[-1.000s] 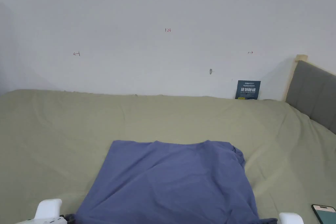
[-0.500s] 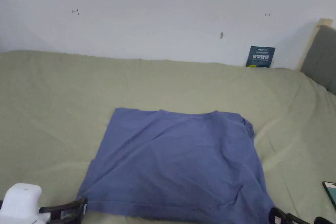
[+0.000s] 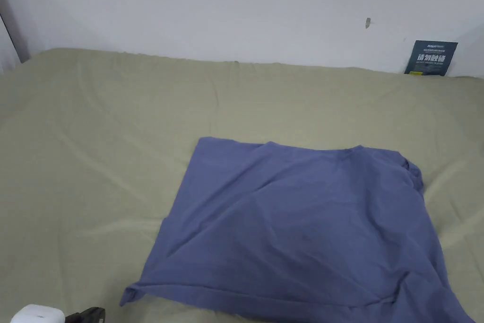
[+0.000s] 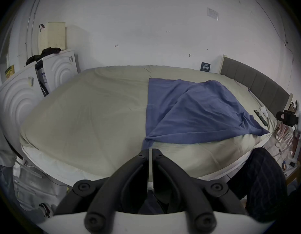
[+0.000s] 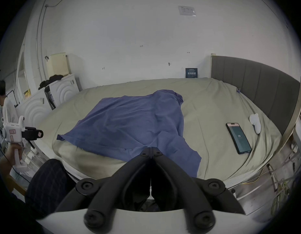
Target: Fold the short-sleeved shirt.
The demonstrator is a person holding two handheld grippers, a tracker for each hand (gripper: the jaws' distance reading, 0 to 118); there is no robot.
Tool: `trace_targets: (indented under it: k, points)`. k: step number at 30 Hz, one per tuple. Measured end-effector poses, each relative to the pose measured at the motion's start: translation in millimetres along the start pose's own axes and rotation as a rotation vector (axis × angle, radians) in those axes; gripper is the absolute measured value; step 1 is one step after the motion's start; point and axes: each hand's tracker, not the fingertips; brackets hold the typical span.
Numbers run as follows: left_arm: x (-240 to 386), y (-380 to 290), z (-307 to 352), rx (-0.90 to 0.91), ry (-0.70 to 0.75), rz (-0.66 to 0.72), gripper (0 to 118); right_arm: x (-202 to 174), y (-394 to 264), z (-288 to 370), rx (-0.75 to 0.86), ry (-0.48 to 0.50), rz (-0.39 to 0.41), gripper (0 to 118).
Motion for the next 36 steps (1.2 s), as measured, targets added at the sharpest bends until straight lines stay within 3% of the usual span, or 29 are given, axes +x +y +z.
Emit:
trace_targets:
  k: [1, 2, 6, 8, 13, 14, 17, 19, 24, 25, 26, 28, 30, 32, 33, 36]
  points:
    - [1, 4, -6, -0.008, -0.011, 0.005, 97, -2, 0, -1, 0.002, 0.003, -0.002, 0]
    - [0, 10, -15, -0.059, -0.068, 0.025, 118, -3, 1, -3, 0.002, 0.010, -0.005, 0]
    - [-5, 26, -66, -0.091, -0.022, -0.085, 116, -3, 0, -8, -0.001, 0.028, 0.013, 0]
    - [-8, 31, -91, -0.226, 0.035, -0.106, 115, -1, 0, -7, -0.001, 0.032, 0.000, 0]
    - [-11, 32, -137, -0.288, 0.033, -0.147, 88, 9, 2, -2, 0.019, 0.020, -0.043, 0]
    - [-9, 33, -142, -0.282, 0.039, -0.150, 74, 11, 3, -2, 0.020, 0.017, -0.062, 0]
    - [-7, 33, -152, -0.288, -0.012, -0.130, 15, 17, 2, -2, 0.014, 0.017, -0.092, 0]
    - [-3, 32, -150, -0.269, -0.042, -0.100, 7, 16, 2, 0, 0.024, 0.012, -0.086, 0]
    - [6, 40, -132, -0.254, -0.055, -0.104, 6, 21, -1, -10, -0.030, -0.005, -0.083, 2]
    - [6, 44, -128, -0.241, -0.048, -0.101, 6, 23, -3, -13, -0.059, -0.030, -0.073, 7]
    - [7, 50, -123, -0.232, -0.053, -0.086, 6, 24, -3, -17, -0.081, -0.058, -0.048, 33]
    - [10, 57, -115, -0.219, -0.069, -0.065, 6, 30, 2, -27, -0.116, -0.075, -0.029, 111]
    - [12, 64, -108, -0.192, -0.073, -0.064, 6, 42, 9, -46, -0.182, -0.021, 0.026, 118]
    - [14, 68, -105, -0.172, -0.076, -0.059, 6, 49, 8, -60, -0.202, -0.090, 0.086, 118]
    - [21, 71, -99, -0.162, -0.072, -0.062, 6, 51, 9, -67, -0.216, -0.072, 0.104, 118]
    - [28, 70, -93, -0.146, -0.083, -0.051, 6, 62, -5, -105, -0.326, -0.080, 0.100, 118]
